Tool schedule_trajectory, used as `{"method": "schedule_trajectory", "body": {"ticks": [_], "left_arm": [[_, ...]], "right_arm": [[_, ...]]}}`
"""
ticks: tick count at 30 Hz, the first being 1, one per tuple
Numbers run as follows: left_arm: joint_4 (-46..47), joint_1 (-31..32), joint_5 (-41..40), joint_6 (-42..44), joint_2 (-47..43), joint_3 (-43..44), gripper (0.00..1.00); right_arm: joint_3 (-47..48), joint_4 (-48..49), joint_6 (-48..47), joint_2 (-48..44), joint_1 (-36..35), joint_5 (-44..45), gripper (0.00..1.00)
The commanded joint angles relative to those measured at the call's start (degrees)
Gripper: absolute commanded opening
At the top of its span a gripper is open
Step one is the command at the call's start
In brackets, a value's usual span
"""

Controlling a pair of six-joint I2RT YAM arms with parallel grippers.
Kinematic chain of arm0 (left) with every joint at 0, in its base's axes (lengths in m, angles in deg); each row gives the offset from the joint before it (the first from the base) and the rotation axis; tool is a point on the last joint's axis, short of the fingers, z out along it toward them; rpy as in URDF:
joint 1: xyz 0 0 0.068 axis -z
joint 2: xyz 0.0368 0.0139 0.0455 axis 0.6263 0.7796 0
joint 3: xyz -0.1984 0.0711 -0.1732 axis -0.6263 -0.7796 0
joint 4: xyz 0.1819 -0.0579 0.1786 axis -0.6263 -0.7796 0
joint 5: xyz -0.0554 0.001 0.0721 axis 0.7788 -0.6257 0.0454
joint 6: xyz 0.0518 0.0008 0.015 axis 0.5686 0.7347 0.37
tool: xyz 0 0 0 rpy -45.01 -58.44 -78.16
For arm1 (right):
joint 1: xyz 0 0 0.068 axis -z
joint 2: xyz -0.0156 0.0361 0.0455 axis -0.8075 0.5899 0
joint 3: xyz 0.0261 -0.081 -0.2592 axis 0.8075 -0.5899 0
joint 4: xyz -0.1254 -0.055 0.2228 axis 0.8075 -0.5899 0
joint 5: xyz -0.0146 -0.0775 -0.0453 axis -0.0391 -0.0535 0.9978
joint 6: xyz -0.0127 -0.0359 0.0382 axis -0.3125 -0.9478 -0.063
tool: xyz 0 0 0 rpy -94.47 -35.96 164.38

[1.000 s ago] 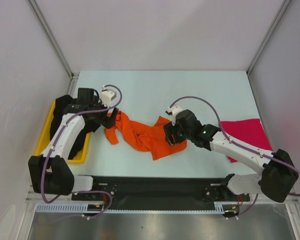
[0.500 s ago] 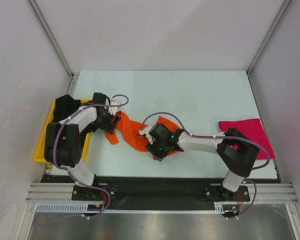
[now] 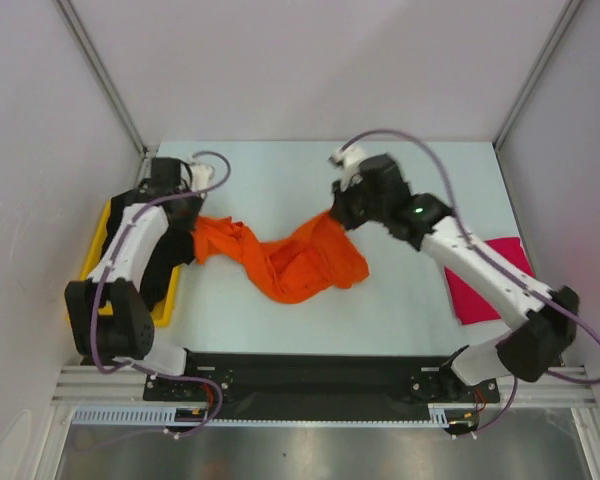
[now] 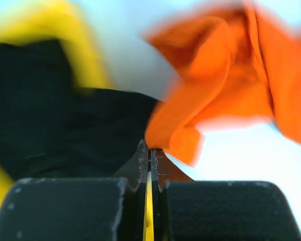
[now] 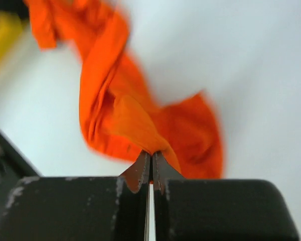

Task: Fold and stack the t-shirts
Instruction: Flatten the tshirt out

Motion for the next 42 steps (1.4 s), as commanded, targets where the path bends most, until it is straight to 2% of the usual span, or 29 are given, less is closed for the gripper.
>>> {"method": "schedule_trajectory", "body": {"ticks": [1, 2, 6, 14, 18, 20, 23, 26, 28, 30, 33, 37, 38, 39, 41, 42], "left_arm": [[-2.7, -4.3, -0.9, 1.4, -9.5, 12.3, 0.0], [-4.9, -5.1, -0.8, 2.3, -11.1, 14.4, 0.0], [-8.4, -5.2, -1.4, 4.3, -14.2, 24.6, 0.0], [-9.6, -5.4, -6.7, 5.6, -20.3, 34.5, 0.0], [-12.1, -5.5, -4.7, 4.7, -21.2, 40.5, 0.0], [-13.7, -5.6, -0.6, 3.8, -21.3, 40.1, 0.0], [-14.8, -5.5, 6.8, 1.1, -21.1, 36.1, 0.0], [-11.6, -4.5, 12.6, -0.7, -19.9, 26.3, 0.0], [-7.8, -2.8, 12.2, -0.1, -18.0, 20.4, 0.0], [-5.8, 0.7, 12.8, 1.1, -14.8, 16.8, 0.0], [-3.5, 3.0, 15.0, 6.9, -13.5, 10.2, 0.03], [1.5, 6.9, 14.6, 18.1, -19.3, -4.8, 0.07], [1.2, 7.9, 14.7, 19.4, -19.8, -8.9, 0.1], [0.0, 9.0, 15.0, 20.6, -20.0, -10.1, 0.23], [-5.5, 11.9, 17.8, 23.6, -20.0, -11.3, 0.53], [-7.1, 12.5, 19.2, 24.1, -20.1, -11.6, 0.79]], "right_arm": [[9.8, -3.4, 0.6, -9.6, 6.4, -2.5, 0.0], [13.4, -4.7, 0.5, -10.2, 9.2, -2.8, 0.0], [20.9, -6.9, -1.0, -11.5, 12.9, -3.5, 0.0], [32.0, -8.6, 0.1, -15.1, 15.2, -4.2, 0.0], [34.6, -7.5, 2.2, -19.7, 15.3, -4.1, 0.0], [35.0, -8.0, 3.1, -20.4, 15.2, -5.2, 0.0], [34.0, -9.9, 4.2, -20.0, 15.5, -1.9, 0.0], [31.7, -8.9, 3.4, -16.1, 17.5, 0.5, 0.0], [30.2, -7.2, 3.7, -12.4, 22.6, -0.9, 0.0], [31.4, -5.4, 5.1, -4.0, 28.0, -2.1, 0.0], [34.6, -4.8, 7.5, 8.2, 31.3, 0.3, 0.0], [35.8, -2.6, 9.1, 18.4, 30.8, 2.6, 0.0], [35.6, -1.1, 10.5, 20.3, 30.6, 2.1, 0.0], [35.7, -0.7, 11.0, 23.4, 30.5, 2.1, 0.09], [38.0, -1.3, 11.9, 27.0, 30.3, 2.4, 0.46], [39.7, -2.8, 12.0, 30.3, 30.3, 2.9, 0.66]]}}
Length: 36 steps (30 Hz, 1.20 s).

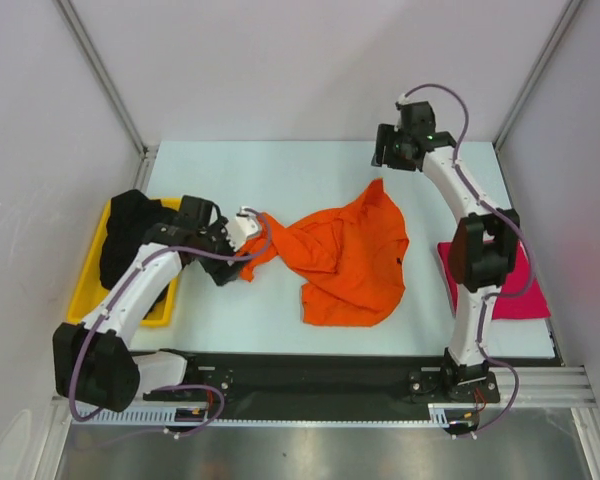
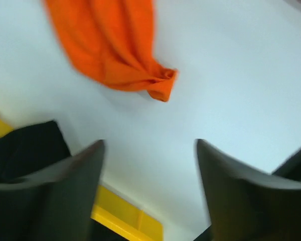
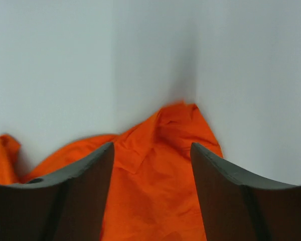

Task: Fold and stack the t-shirts
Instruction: Flatten the tshirt out

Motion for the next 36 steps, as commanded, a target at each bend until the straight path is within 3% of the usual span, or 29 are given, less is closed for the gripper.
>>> {"method": "schedule_trajectory", "body": {"ticks": [1, 4, 6, 8, 9, 11, 14, 20, 23, 29, 31, 35, 36], "left_arm": [[-5.1, 2.9, 6.7, 7.4, -3.6, -0.1, 0.89], [-5.8, 2.9, 9.7, 5.7, -4.3, 2.2, 0.95], [-2.5, 2.8, 6.4, 2.8, -4.2, 3.8, 0.95], [5.2, 2.9, 1.6, -3.7, -2.1, 4.4, 0.95], [7.6, 2.8, -3.3, -5.9, -0.7, 5.6, 0.91], [12.2, 2.8, -8.9, -11.4, 5.3, 9.2, 0.79], [13.8, 2.8, -12.0, -14.3, 15.4, 16.3, 0.66], [10.3, 2.9, -10.9, -13.9, 34.5, 31.1, 0.65], [9.2, 3.0, -8.4, -11.4, 38.9, 33.0, 0.7], [6.2, 3.0, -3.0, -18.3, 44.5, 39.2, 0.81], [4.5, 3.0, -1.1, -20.3, 46.7, 40.6, 0.8], [3.1, 3.9, -2.6, -20.8, 48.5, 38.8, 0.62], [2.1, 4.0, -2.8, -20.6, 48.7, 38.2, 0.58]], "right_arm": [[7.8, -1.1, 1.7, 1.4, -0.6, 2.5, 0.7], [12.2, -9.7, -0.3, 1.7, -0.8, 6.4, 0.74], [5.8, -11.8, -1.5, -1.8, -1.4, 10.9, 0.74], [-1.5, -11.7, -1.3, -9.7, -2.6, 14.4, 0.73], [-11.0, -11.1, -1.1, -12.5, -3.2, 15.0, 0.73], [-20.2, -9.7, 0.7, -21.4, -5.2, 15.9, 0.73], [-34.6, -9.6, 5.9, -32.1, -6.9, 14.6, 0.71], [-55.0, -12.0, 18.8, -44.1, -14.4, 13.6, 0.73], [-62.8, -10.3, 23.3, -46.0, -15.8, 10.6, 0.74], [-69.7, 0.5, 26.0, -45.1, -15.9, 4.4, 0.76], [-68.4, 0.4, 24.4, -40.2, -15.9, 4.4, 0.75], [-69.0, 3.1, 22.8, -36.3, -15.9, 1.9, 0.72], [-69.1, 3.3, 22.7, -35.9, -15.6, 1.8, 0.65]]}}
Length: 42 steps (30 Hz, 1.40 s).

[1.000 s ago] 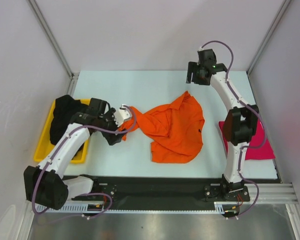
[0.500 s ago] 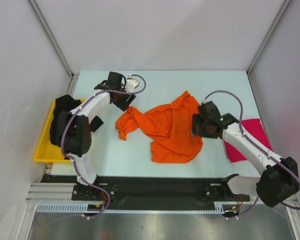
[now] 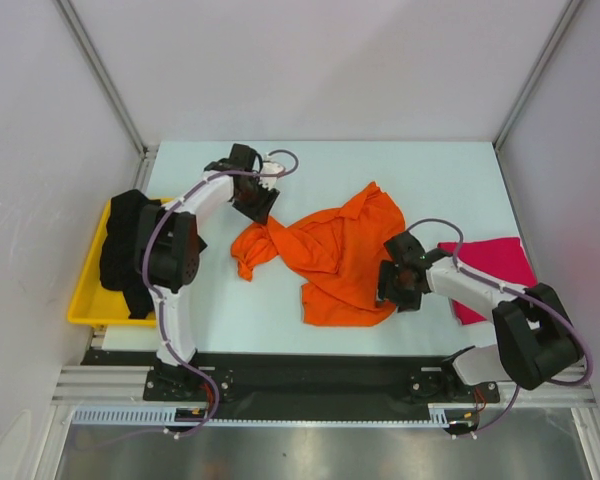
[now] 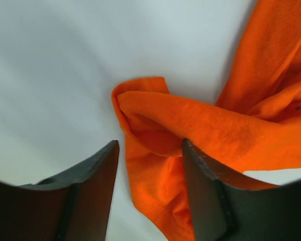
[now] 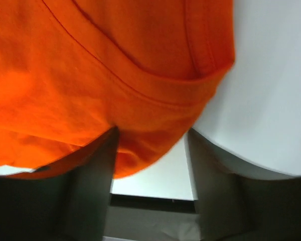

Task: Fold and stack the t-shirts
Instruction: Flatten the tshirt out

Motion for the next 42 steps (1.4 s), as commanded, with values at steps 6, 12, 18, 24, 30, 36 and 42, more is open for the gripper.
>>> {"method": "schedule_trajectory", "body": {"ticks": [6, 12, 18, 24, 30, 36, 42], "left_arm": [[-2.4, 0.9, 0.8, -2.5, -3.1, -3.5, 0.0], [-1.3, -1.5, -1.7, -3.6, -12.6, -1.9, 0.0], [-6.6, -6.2, -0.4, -0.8, -23.5, 2.6, 0.0], [-16.4, -11.3, 1.3, 5.8, -32.7, 12.7, 0.0], [-22.2, -10.9, 7.4, 10.7, -47.7, -2.3, 0.0], [-24.5, -6.0, 9.4, 15.5, -55.5, -34.3, 0.0], [-21.6, -3.1, 3.9, 22.7, -57.2, -49.3, 0.09]], "right_arm": [[4.1, 3.1, -2.3, 0.4, 2.7, -3.1, 0.0], [16.6, -5.5, -8.1, -7.3, 11.6, -3.8, 0.0], [31.1, -15.5, -15.2, -11.5, 21.5, -7.2, 0.0], [49.6, -25.3, -20.3, -10.9, 30.6, -13.5, 0.0], [51.8, -30.6, -20.4, -15.1, 30.8, -18.0, 0.0], [32.9, -26.3, -16.7, -23.8, 30.9, -17.9, 0.0], [17.9, -21.5, -13.8, -24.2, 30.6, -19.1, 0.0]]}}
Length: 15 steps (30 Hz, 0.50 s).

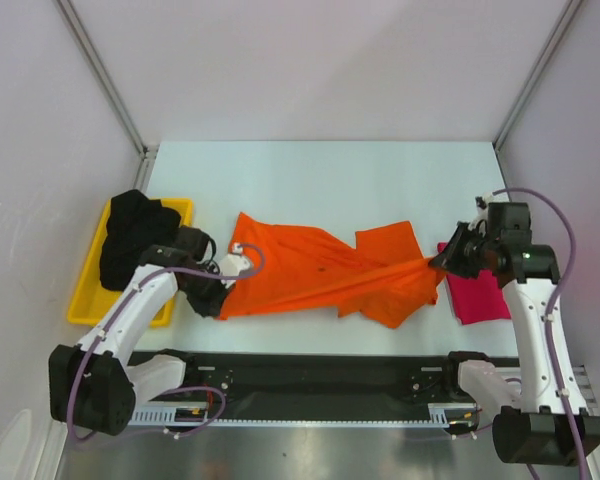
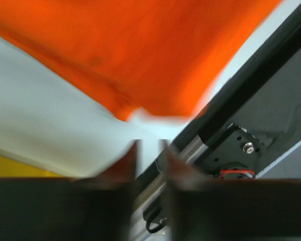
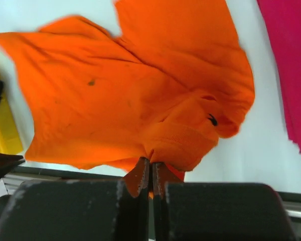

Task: Fold and stack the t-shirts
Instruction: Flatten the tshirt out

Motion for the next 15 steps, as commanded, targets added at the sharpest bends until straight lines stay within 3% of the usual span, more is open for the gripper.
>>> {"method": "schedule_trajectory", "body": {"ticks": [1, 2, 4, 8, 11, 15], "left_arm": [[-0.2, 0.5, -3.3, 6.8, -2.1, -2.3, 0.48], [1.3, 0.5, -4.1, 6.8, -2.0, -3.2, 0.6], [3.1, 0.4, -5.7, 6.2, -2.0, -3.3, 0.74], [10.0, -0.1, -12.8, 1.6, 0.8, -1.8, 0.73], [10.7, 1.0, -12.2, 4.7, 2.4, -4.9, 0.71], [14.4, 9.1, -13.5, 8.1, 0.8, -11.5, 0.77]], "right_arm": [[-7.6, 5.5, 2.4, -0.6, 0.2, -0.3, 0.0], [-9.3, 6.8, 3.0, -0.6, 0.1, -0.3, 0.0], [-13.3, 11.3, 4.7, -0.1, -0.2, 0.2, 0.0], [-14.9, 17.8, 6.9, 4.6, -2.6, 3.9, 0.0], [-14.1, 23.2, 8.4, 10.1, -6.7, 7.4, 0.0], [-11.2, 29.1, 8.8, 18.6, -8.9, 10.0, 0.0]]}}
